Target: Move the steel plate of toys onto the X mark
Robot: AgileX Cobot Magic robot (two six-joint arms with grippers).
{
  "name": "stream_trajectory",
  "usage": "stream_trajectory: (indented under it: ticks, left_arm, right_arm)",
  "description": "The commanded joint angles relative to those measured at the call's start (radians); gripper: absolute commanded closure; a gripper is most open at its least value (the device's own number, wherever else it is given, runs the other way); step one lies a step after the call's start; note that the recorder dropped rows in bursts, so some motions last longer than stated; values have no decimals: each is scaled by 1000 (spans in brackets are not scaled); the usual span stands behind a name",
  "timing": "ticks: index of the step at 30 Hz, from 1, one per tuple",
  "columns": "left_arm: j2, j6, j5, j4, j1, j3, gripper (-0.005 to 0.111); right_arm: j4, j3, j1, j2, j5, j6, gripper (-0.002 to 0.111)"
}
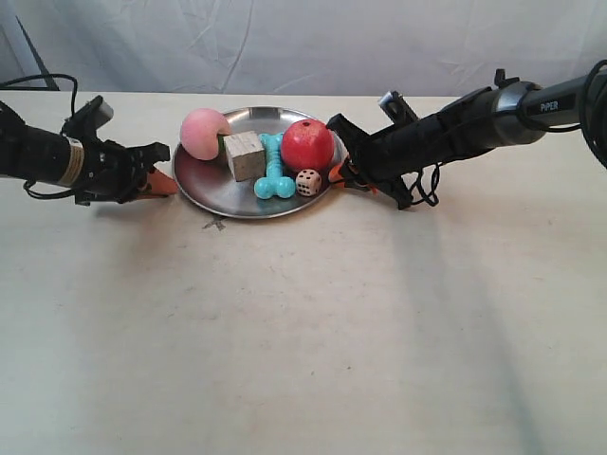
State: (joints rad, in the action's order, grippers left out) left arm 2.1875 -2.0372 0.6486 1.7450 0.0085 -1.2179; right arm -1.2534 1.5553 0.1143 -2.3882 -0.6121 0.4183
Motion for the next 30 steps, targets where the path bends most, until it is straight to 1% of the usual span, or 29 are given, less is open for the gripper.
stream_trajectory:
  ticks: [1,5,9,14,18,23,27,28,30]
  left_arm:
    - [21,-5,25,-1,-1,2,81]
    - [23,-5,10,-28,-1,2,71]
    - [23,-5,-3,-4,-1,2,68]
    - [23,-5,-10,-75,-1,2,68]
    - [23,-5,-46,-85,-12,2,68]
    - [33,-3,-86,-108,-67,0,68]
    - [74,-3,-64,-144,-111,-29,68]
    - [81,-3,-64,-144,-119,-38,71]
    - [81,-3,-66,-140,-122,-46,81]
  right_arm:
    - [52,-12,-4,-13,-23,26,109]
    - [67,-12,-4,-13,-30,26,109]
    - [66,-12,-4,-13,-37,26,109]
    - [66,-12,-4,-13,-43,26,109]
    - [66,-12,-4,-13,-47,26,109]
    - [58,-12,-4,-13,-55,26,109]
    - [56,-12,-4,-13,-69,26,109]
    - [56,-12,-4,-13,-71,26,109]
    - [53,-12,-4,-13,-77,26,109]
